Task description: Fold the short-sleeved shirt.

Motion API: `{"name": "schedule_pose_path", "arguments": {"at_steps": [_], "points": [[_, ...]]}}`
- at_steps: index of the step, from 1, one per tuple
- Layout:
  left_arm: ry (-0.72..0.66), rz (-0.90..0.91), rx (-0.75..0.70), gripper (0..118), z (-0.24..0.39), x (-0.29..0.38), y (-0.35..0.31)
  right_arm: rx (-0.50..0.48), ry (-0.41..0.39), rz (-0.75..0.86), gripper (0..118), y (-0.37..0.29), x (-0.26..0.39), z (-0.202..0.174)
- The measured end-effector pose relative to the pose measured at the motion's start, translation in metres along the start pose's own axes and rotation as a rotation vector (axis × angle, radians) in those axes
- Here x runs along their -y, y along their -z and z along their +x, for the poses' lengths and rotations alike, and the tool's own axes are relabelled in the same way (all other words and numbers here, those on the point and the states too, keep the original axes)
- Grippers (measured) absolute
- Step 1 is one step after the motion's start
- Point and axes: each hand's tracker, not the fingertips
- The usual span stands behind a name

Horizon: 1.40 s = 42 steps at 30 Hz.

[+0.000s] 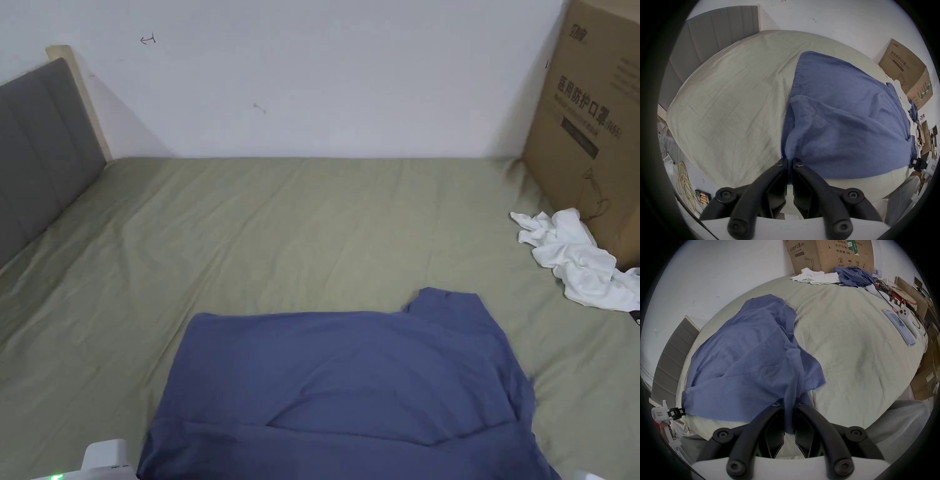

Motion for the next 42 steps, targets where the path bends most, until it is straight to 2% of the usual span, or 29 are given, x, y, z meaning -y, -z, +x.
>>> {"name": "schedule_pose_path", "arguments": {"at_steps": [2, 3, 4, 5, 6, 9, 12, 15, 16, 17, 21, 22, 23, 24, 25, 26, 27, 35, 42], "points": [[0.001, 0.0, -0.014, 35, 0.008, -0.004, -0.01, 0.017, -0.007, 0.005, 20, -0.009, -0.007, -0.001], [0.005, 0.016, -0.02, 55, 0.012, -0.007, -0.018, 0.049, -0.046, 0.022, 34, -0.017, -0.012, -0.004], [0.001, 0.054, -0.011, 81, 0.014, -0.01, -0.027, 0.054, -0.085, 0.051, 58, -0.025, -0.016, -0.008], [0.003, 0.099, 0.011, 94, 0.018, -0.015, -0.041, 0.041, -0.124, 0.106, 77, -0.038, -0.026, -0.012], [0.008, 0.161, 0.032, 99, 0.024, -0.021, -0.059, 0.031, -0.152, 0.152, 87, -0.052, -0.036, -0.016], [0.034, 0.341, 0.057, 99, 0.042, -0.039, -0.104, -0.038, -0.216, 0.304, 88, -0.095, -0.067, -0.029], [0.056, 0.528, 0.067, 99, 0.059, -0.057, -0.144, -0.046, -0.271, 0.497, 88, -0.135, -0.09, -0.044], [0.057, 0.682, 0.065, 99, 0.08, -0.067, -0.179, -0.042, -0.292, 0.637, 88, -0.159, -0.105, -0.055], [0.059, 0.714, 0.066, 99, 0.085, -0.07, -0.186, -0.037, -0.301, 0.671, 88, -0.184, -0.099, -0.098], [0.046, 0.753, 0.062, 99, 0.089, -0.073, -0.19, -0.031, -0.312, 0.709, 88, -0.188, -0.101, -0.104], [0.051, 0.889, 0.034, 92, 0.104, -0.075, -0.197, 0.01, -0.333, 0.799, 82, -0.194, -0.104, -0.124], [0.063, 0.913, 0.04, 87, 0.108, -0.074, -0.197, 0.015, -0.335, 0.802, 78, -0.193, -0.104, -0.127], [0.077, 0.93, 0.037, 76, 0.111, -0.074, -0.195, 0.03, -0.336, 0.815, 69, -0.193, -0.104, -0.133], [0.077, 0.912, 0.047, 60, 0.113, -0.076, -0.194, 0.039, -0.332, 0.818, 53, -0.193, -0.104, -0.139], [0.08, 0.9, 0.071, 32, 0.114, -0.078, -0.193, 0.037, -0.326, 0.82, 25, -0.19, -0.105, -0.14], [0.081, 0.885, 0.106, 13, 0.115, -0.081, -0.189, 0.037, -0.32, 0.826, 5, -0.186, -0.106, -0.141], [0.083, 0.879, 0.131, 1, 0.116, -0.083, -0.186, 0.031, -0.311, 0.825, 2, -0.184, -0.107, -0.142], [0.104, 0.776, 0.143, 0, 0.125, -0.13, -0.148, 0.028, -0.317, 0.791, 2, -0.159, -0.132, -0.155], [0.149, 0.536, 0.163, 0, 0.116, -0.213, -0.066, 0.03, -0.345, 0.748, 2, -0.126, -0.169, -0.165]]}}
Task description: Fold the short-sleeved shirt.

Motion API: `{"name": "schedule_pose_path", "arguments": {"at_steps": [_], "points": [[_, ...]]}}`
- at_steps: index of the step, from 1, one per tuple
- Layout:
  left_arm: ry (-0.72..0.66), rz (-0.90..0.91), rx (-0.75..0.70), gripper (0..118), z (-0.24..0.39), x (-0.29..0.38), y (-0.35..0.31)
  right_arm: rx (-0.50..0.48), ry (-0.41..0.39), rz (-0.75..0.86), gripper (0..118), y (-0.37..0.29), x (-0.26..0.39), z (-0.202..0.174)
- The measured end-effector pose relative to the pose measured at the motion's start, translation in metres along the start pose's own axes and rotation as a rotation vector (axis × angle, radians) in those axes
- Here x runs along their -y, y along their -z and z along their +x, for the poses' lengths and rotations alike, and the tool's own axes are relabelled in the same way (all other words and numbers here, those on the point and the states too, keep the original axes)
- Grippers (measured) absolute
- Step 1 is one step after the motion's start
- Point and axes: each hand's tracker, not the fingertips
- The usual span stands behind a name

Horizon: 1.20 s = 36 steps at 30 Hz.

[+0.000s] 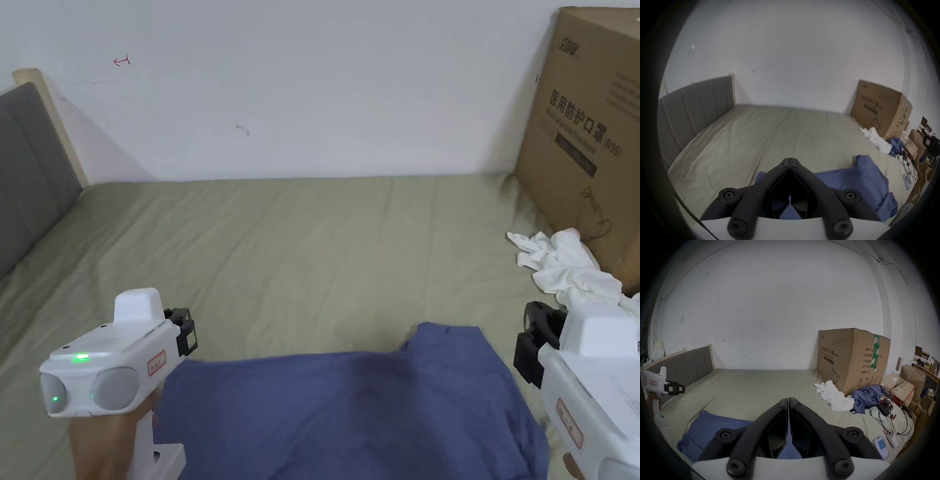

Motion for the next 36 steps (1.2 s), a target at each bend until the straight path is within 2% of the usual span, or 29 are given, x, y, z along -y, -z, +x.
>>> {"name": "schedule_pose_path", "arguments": {"at_steps": [3, 5, 6, 7, 8, 9, 11, 12, 15, 16, 18, 19, 20, 21, 24, 27, 29, 30, 31, 32, 34, 36], "points": [[0.018, -0.12, -0.024, 0, -0.02, -0.002, 0.052, -0.01, -0.003, -0.024, 2, 0.022, 0.002, -0.001], [0.002, -0.195, -0.041, 11, -0.036, 0.003, 0.091, -0.018, 0.004, -0.04, 2, 0.035, 0.004, -0.002], [-0.012, -0.222, -0.051, 25, -0.043, 0.005, 0.107, -0.013, 0.0, -0.053, 2, 0.043, 0.007, -0.002], [-0.017, -0.266, -0.058, 56, -0.046, 0.008, 0.118, -0.014, -0.003, -0.063, 2, 0.05, 0.008, -0.003], [-0.023, -0.318, -0.071, 56, -0.046, 0.011, 0.125, -0.014, -0.001, -0.072, 2, 0.056, 0.011, -0.003], [-0.026, -0.365, -0.097, 64, -0.049, 0.015, 0.14, -0.011, 0.001, -0.082, 2, 0.062, 0.013, -0.004], [-0.005, -0.435, -0.165, 89, -0.055, 0.027, 0.167, -0.011, 0.0, -0.099, 2, 0.073, 0.02, -0.003], [0.021, -0.455, -0.179, 95, -0.061, 0.036, 0.183, -0.007, -0.004, -0.108, 2, 0.079, 0.023, -0.004], [0.035, -0.483, -0.176, 94, -0.061, 0.047, 0.202, -0.004, -0.009, -0.136, 2, 0.091, 0.032, -0.002], [0.036, -0.498, -0.167, 89, -0.061, 0.054, 0.201, -0.003, -0.009, -0.147, 2, 0.094, 0.035, -0.002], [0.044, -0.529, -0.146, 71, -0.058, 0.06, 0.212, 0.001, -0.011, -0.163, 2, 0.1, 0.041, 0.0], [0.048, -0.555, -0.125, 51, -0.057, 0.064, 0.216, 0.004, -0.013, -0.173, 2, 0.103, 0.043, 0.001], [0.036, -0.575, -0.115, 39, -0.057, 0.068, 0.217, 0.006, -0.014, -0.18, 2, 0.104, 0.044, 0.003], [0.023, -0.562, -0.125, 36, -0.054, 0.068, 0.218, 0.011, -0.012, -0.189, 2, 0.106, 0.046, 0.005], [0.051, -0.528, -0.12, 1, -0.043, 0.067, 0.211, 0.012, 0.013, -0.215, 2, 0.112, 0.05, 0.016], [0.124, -0.469, -0.122, 0, -0.034, 0.065, 0.198, 0.019, 0.034, -0.257, 2, 0.127, 0.053, 0.033], [0.116, -0.444, -0.1, 0, -0.032, 0.061, 0.182, 0.017, 0.054, -0.298, 15, 0.141, 0.056, 0.046], [0.092, -0.431, -0.064, 0, -0.03, 0.057, 0.175, 0.021, 0.047, -0.332, 28, 0.152, 0.059, 0.052], [0.085, -0.418, -0.043, 0, -0.029, 0.054, 0.167, 0.022, 0.05, -0.351, 52, 0.162, 0.063, 0.058], [0.095, -0.398, -0.041, 0, -0.027, 0.049, 0.157, 0.021, 0.068, -0.386, 71, 0.171, 0.066, 0.064], [0.106, -0.363, -0.021, 0, -0.023, 0.041, 0.14, 0.029, 0.074, -0.437, 97, 0.198, 0.08, 0.076], [0.096, -0.333, 0.003, 0, -0.02, 0.031, 0.122, 0.034, 0.06, -0.486, 98, 0.222, 0.093, 0.086]]}}
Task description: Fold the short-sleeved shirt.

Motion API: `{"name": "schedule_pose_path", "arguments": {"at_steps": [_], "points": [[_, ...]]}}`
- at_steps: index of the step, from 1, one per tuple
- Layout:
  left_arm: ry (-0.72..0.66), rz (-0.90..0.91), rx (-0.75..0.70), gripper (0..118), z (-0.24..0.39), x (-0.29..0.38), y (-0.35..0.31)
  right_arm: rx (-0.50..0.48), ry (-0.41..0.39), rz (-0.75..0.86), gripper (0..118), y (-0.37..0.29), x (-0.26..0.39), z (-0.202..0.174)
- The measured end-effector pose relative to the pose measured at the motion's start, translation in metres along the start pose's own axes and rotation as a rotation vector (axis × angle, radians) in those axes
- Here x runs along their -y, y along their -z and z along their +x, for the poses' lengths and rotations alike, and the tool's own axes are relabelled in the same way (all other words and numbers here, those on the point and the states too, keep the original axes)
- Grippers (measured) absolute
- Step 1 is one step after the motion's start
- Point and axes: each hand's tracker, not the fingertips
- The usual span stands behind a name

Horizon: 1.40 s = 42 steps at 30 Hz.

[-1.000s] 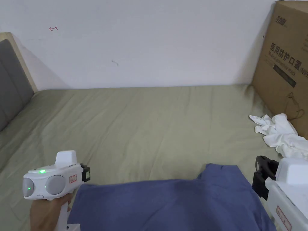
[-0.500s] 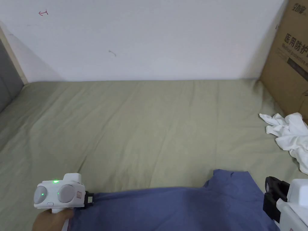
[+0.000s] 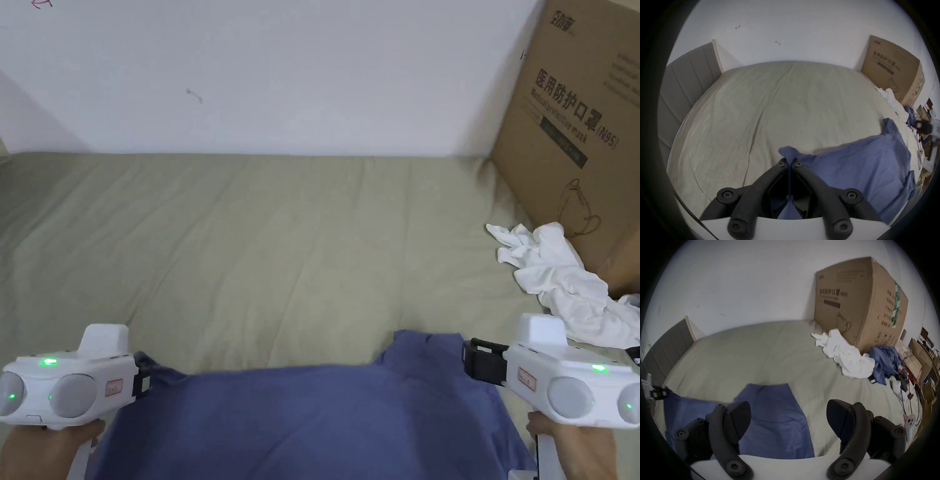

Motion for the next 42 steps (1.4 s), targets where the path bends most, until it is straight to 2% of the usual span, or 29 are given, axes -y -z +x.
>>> {"name": "schedule_pose_path", "arguments": {"at_steps": [3, 5, 9, 12, 13, 15, 16, 18, 20, 22, 25, 31, 32, 34, 38, 42], "points": [[-0.005, 0.025, 0.017, 0, 0.002, -0.002, -0.02, 0.048, -0.055, -0.108, 98, 0.045, 0.005, 0.01], [-0.013, 0.043, 0.02, 0, 0.001, -0.003, -0.027, 0.041, -0.02, -0.18, 96, 0.069, 0.009, 0.019], [-0.019, 0.041, 0.014, 0, 0.001, -0.002, -0.028, 0.023, -0.029, -0.244, 83, 0.097, 0.013, 0.023], [-0.03, 0.034, 0.011, 0, -0.003, -0.002, -0.025, 0.008, -0.062, -0.272, 57, 0.12, 0.016, 0.02], [-0.035, 0.034, 0.009, 0, -0.003, -0.001, -0.025, -0.021, -0.074, -0.285, 41, 0.122, 0.016, 0.02], [-0.041, 0.03, 0.007, 0, -0.005, 0.0, -0.024, -0.018, -0.081, -0.268, 8, 0.121, 0.014, 0.017], [-0.04, 0.029, 0.007, 0, -0.005, 0.0, -0.024, -0.026, -0.09, -0.258, 5, 0.119, 0.012, 0.016], [-0.037, 0.027, -0.006, 0, -0.006, 0.002, -0.025, -0.047, -0.11, -0.236, 5, 0.114, 0.008, 0.016], [-0.044, 0.029, -0.013, 0, -0.009, 0.004, -0.027, -0.025, -0.118, -0.181, 5, 0.101, 0.004, 0.018], [-0.054, 0.037, -0.019, 0, -0.011, 0.008, -0.032, -0.073, -0.072, -0.117, 5, 0.067, 0.011, 0.017], [-0.074, 0.04, -0.029, 0, -0.017, 0.015, -0.042, -0.143, -0.046, -0.038, 5, 0.02, 0.008, 0.026], [-0.101, 0.048, -0.062, 0, -0.027, 0.039, -0.079, -0.266, -0.057, 0.081, 5, -0.085, 0.03, 0.04], [-0.104, 0.051, -0.061, 0, -0.03, 0.046, -0.089, -0.282, -0.06, 0.093, 5, -0.101, 0.037, 0.043], [-0.106, 0.058, -0.064, 0, -0.032, 0.06, -0.107, -0.297, -0.058, 0.104, 5, -0.167, 0.053, 0.012], [-0.116, 0.058, -0.064, 0, -0.039, 0.097, -0.137, -0.326, -0.045, 0.109, 5, -0.222, 0.092, 0.006], [-0.145, 0.024, -0.059, 0, -0.037, 0.14, -0.157, -0.33, -0.025, 0.078, 5, -0.25, 0.137, 0.004]]}}
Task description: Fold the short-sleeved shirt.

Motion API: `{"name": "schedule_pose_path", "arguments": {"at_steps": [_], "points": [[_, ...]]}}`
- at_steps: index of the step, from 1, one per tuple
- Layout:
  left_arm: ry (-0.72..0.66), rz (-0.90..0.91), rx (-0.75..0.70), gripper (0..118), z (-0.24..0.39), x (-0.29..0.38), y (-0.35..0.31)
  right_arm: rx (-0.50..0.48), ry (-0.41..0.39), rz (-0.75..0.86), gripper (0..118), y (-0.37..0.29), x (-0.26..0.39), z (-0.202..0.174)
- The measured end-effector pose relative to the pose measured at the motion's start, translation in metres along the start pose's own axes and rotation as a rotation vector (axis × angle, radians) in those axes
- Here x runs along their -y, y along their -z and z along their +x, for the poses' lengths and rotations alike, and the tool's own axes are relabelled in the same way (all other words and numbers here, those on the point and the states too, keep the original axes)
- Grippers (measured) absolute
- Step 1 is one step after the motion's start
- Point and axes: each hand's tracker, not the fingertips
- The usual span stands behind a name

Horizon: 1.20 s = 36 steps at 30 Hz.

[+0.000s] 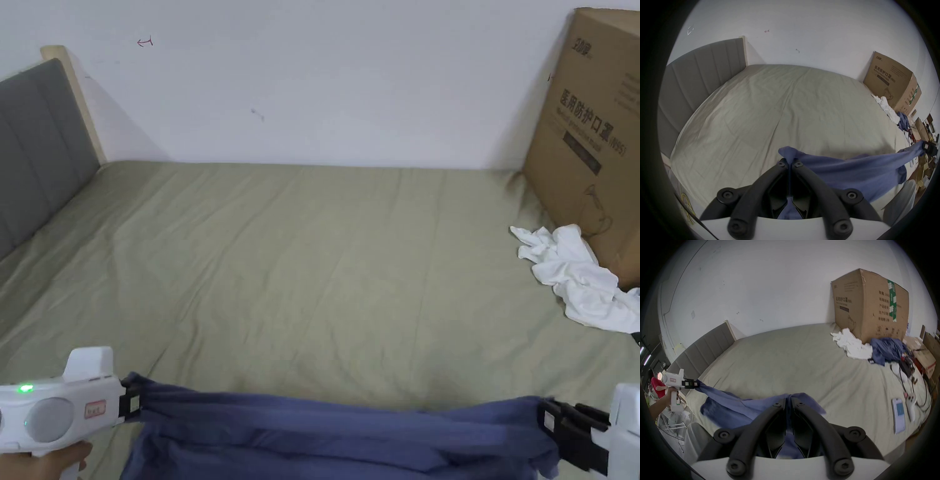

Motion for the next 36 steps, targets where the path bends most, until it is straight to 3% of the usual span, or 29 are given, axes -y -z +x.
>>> {"name": "schedule_pose_path", "arguments": {"at_steps": [6, 11, 12, 17, 18, 19, 21, 22, 24, 25, 26, 31, 36], "points": [[-0.041, -0.069, -0.012, 0, -0.011, 0.058, 0.003, 0.038, 0.095, -0.086, 5, -0.006, 0.06, -0.018], [-0.056, -0.127, -0.027, 0, -0.015, 0.089, 0.022, 0.118, 0.172, -0.173, 5, 0.017, 0.089, -0.012], [-0.051, -0.139, -0.036, 0, -0.015, 0.092, 0.026, 0.132, 0.171, -0.187, 5, 0.028, 0.094, 0.005], [-0.067, -0.187, -0.052, 3, -0.016, 0.099, 0.042, 0.173, 0.168, -0.229, 6, 0.038, 0.096, 0.006], [-0.077, -0.188, -0.053, 14, -0.015, 0.097, 0.037, 0.175, 0.169, -0.229, 10, 0.036, 0.093, 0.005], [-0.093, -0.188, -0.062, 34, -0.014, 0.095, 0.034, 0.178, 0.175, -0.226, 18, 0.033, 0.089, 0.006], [-0.109, -0.146, -0.046, 49, -0.012, 0.088, 0.022, 0.19, 0.174, -0.185, 22, 0.021, 0.078, 0.004], [-0.092, -0.108, -0.023, 65, -0.01, 0.084, 0.014, 0.19, 0.15, -0.157, 33, 0.013, 0.067, 0.001], [-0.094, -0.028, -0.019, 97, -0.005, 0.071, -0.003, 0.201, 0.104, -0.081, 73, 0.001, 0.047, -0.001], [-0.094, 0.016, -0.012, 102, -0.002, 0.063, -0.013, 0.199, 0.096, -0.03, 89, -0.007, 0.035, -0.005], [-0.096, 0.074, 0.0, 101, 0.008, 0.052, -0.031, 0.191, 0.083, 0.032, 91, -0.017, 0.019, -0.009], [-0.066, 0.359, 0.043, 101, 0.031, 0.002, -0.085, 0.188, 0.015, 0.303, 91, -0.05, -0.05, -0.038], [-0.024, 0.612, -0.025, 101, 0.063, -0.033, -0.119, 0.249, -0.052, 0.51, 91, -0.06, -0.089, -0.073]]}}
